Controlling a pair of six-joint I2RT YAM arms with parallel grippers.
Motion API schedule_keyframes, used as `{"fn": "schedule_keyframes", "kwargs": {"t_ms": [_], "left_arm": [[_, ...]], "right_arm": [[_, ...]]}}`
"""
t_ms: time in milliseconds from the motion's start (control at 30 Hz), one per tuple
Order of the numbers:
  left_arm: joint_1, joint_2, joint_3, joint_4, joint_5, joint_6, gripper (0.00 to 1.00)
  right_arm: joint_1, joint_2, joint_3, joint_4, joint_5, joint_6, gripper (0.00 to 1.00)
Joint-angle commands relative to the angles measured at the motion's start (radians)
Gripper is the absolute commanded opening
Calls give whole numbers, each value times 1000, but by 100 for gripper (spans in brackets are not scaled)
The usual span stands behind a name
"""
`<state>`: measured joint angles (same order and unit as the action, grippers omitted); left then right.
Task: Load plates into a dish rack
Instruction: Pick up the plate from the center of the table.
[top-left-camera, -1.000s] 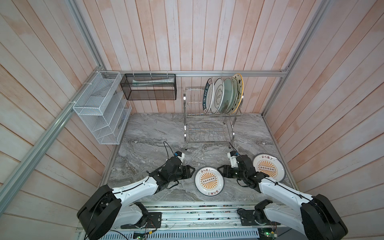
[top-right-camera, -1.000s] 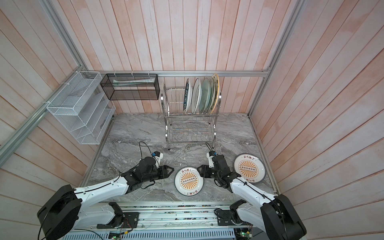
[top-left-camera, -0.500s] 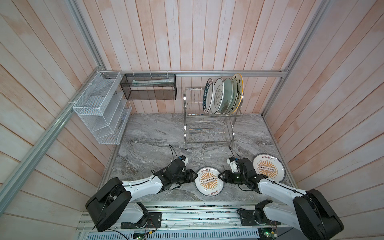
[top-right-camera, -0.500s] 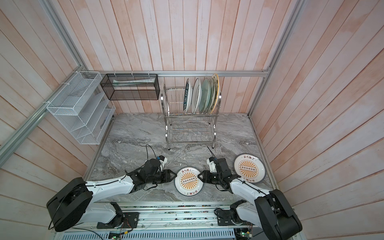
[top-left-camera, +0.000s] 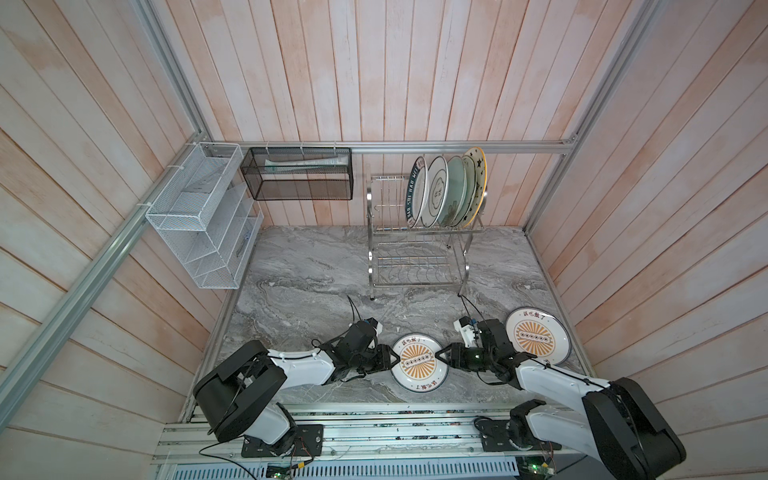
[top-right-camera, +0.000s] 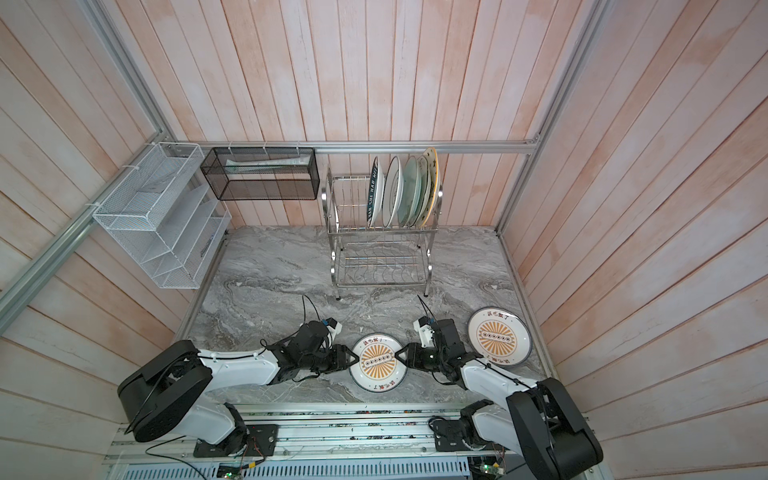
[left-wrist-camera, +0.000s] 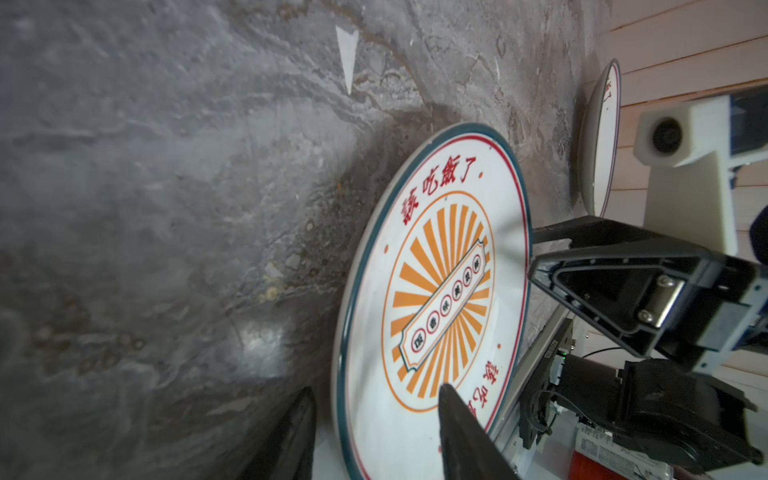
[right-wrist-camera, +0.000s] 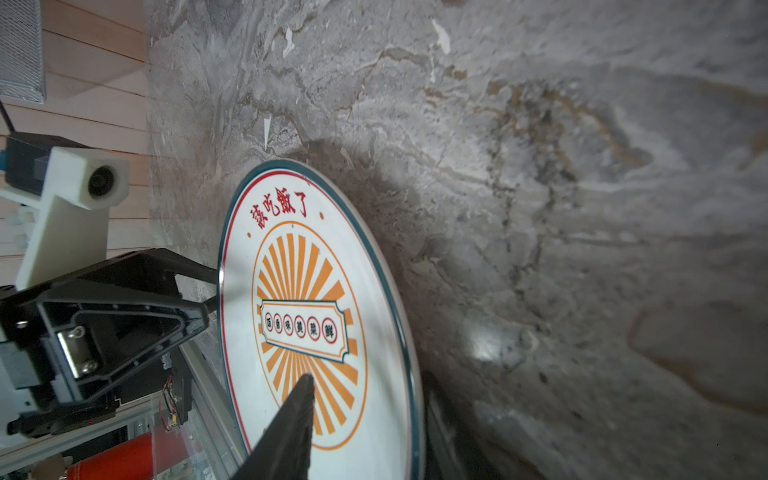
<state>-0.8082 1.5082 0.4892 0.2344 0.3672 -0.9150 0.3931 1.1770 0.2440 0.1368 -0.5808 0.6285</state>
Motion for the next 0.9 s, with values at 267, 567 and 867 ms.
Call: {"fn": "schedule_keyframes", "kwargs": {"t_ms": [267, 567, 867], "left_arm": [[-5, 49, 3, 38, 49, -12, 46], [-5, 38, 6, 22, 34, -7, 44], [29, -34, 52, -87, -22, 42, 48]], "right_arm": [[-5, 34, -40, 46, -64, 36, 32], [-15, 35, -18, 39, -85, 30, 12], [-84, 4, 16, 0, -127, -1, 0]]}}
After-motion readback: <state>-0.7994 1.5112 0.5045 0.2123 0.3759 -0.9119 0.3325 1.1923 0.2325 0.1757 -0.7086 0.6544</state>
